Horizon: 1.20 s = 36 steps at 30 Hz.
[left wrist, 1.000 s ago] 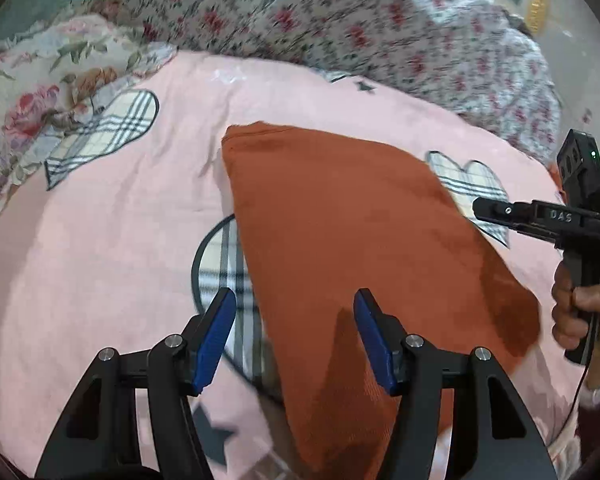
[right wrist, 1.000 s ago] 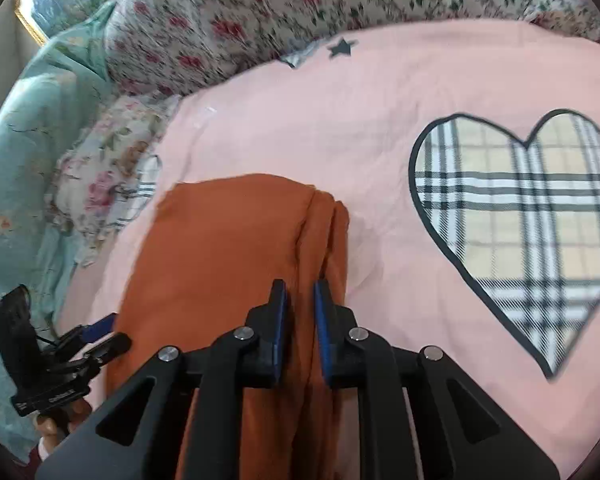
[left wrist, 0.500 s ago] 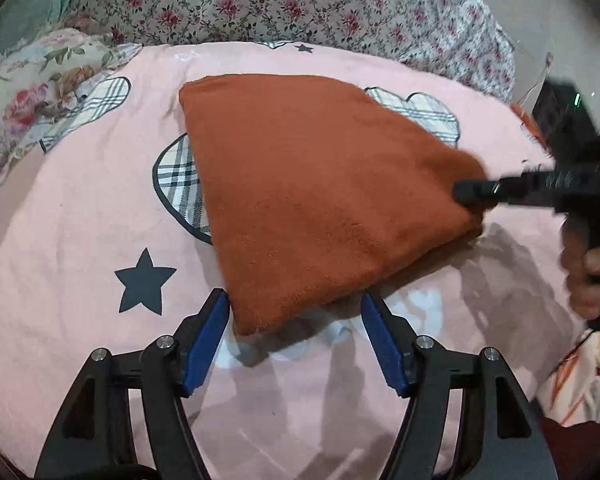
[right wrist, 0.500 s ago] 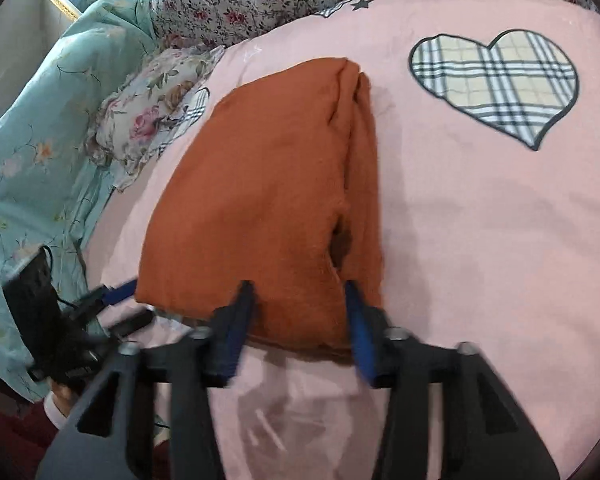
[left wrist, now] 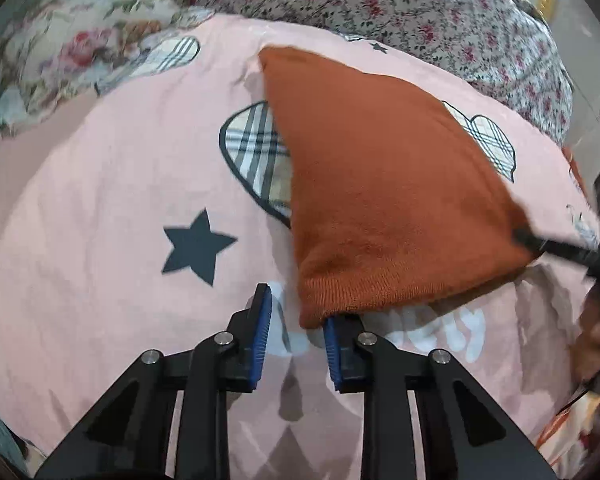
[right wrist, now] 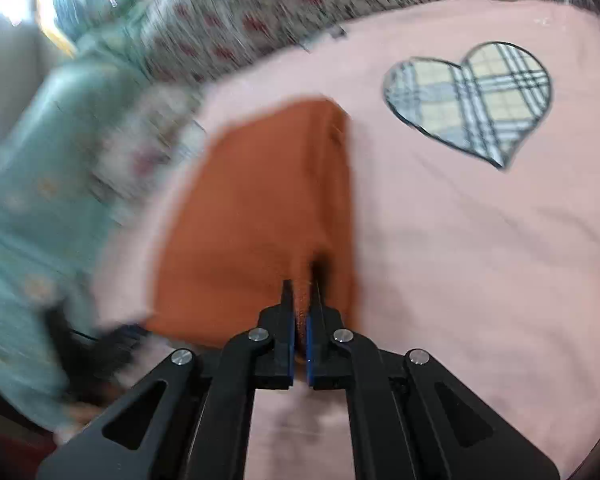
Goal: Fold small clothes
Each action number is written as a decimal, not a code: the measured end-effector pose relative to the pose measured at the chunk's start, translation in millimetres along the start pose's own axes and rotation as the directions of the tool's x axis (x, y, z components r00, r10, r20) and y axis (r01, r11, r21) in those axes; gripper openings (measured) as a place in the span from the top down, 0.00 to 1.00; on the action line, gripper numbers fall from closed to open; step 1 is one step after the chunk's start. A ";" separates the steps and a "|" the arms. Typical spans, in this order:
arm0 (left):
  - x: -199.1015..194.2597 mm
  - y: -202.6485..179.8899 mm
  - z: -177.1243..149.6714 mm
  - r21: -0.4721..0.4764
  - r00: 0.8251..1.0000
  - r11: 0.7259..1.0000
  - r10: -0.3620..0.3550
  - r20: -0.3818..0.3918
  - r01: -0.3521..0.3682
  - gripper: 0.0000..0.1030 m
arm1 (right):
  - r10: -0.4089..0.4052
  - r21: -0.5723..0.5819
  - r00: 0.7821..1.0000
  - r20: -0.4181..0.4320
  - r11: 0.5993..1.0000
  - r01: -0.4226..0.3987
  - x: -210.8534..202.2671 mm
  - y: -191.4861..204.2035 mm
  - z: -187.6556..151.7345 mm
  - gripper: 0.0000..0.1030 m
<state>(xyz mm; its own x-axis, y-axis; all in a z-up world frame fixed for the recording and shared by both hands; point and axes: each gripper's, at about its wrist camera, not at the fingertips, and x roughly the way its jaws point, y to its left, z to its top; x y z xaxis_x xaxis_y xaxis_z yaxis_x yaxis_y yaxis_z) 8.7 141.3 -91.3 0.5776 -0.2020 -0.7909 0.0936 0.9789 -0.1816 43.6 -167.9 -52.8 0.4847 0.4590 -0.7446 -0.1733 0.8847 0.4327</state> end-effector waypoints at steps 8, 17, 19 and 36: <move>-14.9 8.8 0.6 0.043 0.993 0.993 -0.104 -0.047 0.106 0.79 | -0.062 -0.034 0.997 -0.037 0.998 0.060 -1.7 0.2 -6.8 0.91; -43.3 -18.2 43.6 0.143 0.965 0.958 -0.258 0.043 0.250 0.77 | 0.055 0.007 0.996 0.075 0.998 -0.055 -33.3 9.5 44.0 0.90; -34.2 -24.7 54.7 0.154 0.962 0.954 -0.268 0.050 0.258 0.77 | 0.074 -0.037 0.994 0.085 0.997 -0.071 -18.1 26.8 64.0 0.90; 12.6 -16.1 56.8 0.121 0.963 0.955 -0.269 -0.027 0.271 0.81 | -0.020 -0.001 1.000 0.005 1.000 0.020 70.5 8.7 115.4 0.99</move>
<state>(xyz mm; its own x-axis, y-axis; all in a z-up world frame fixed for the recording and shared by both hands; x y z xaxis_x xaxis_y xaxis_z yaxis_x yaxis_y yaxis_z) 60.6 124.8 -65.2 0.5093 -0.4590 -0.7280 0.3439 0.8840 -0.3167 175.2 -137.2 -42.9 0.4927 0.4406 -0.7504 -0.1644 0.8940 0.4169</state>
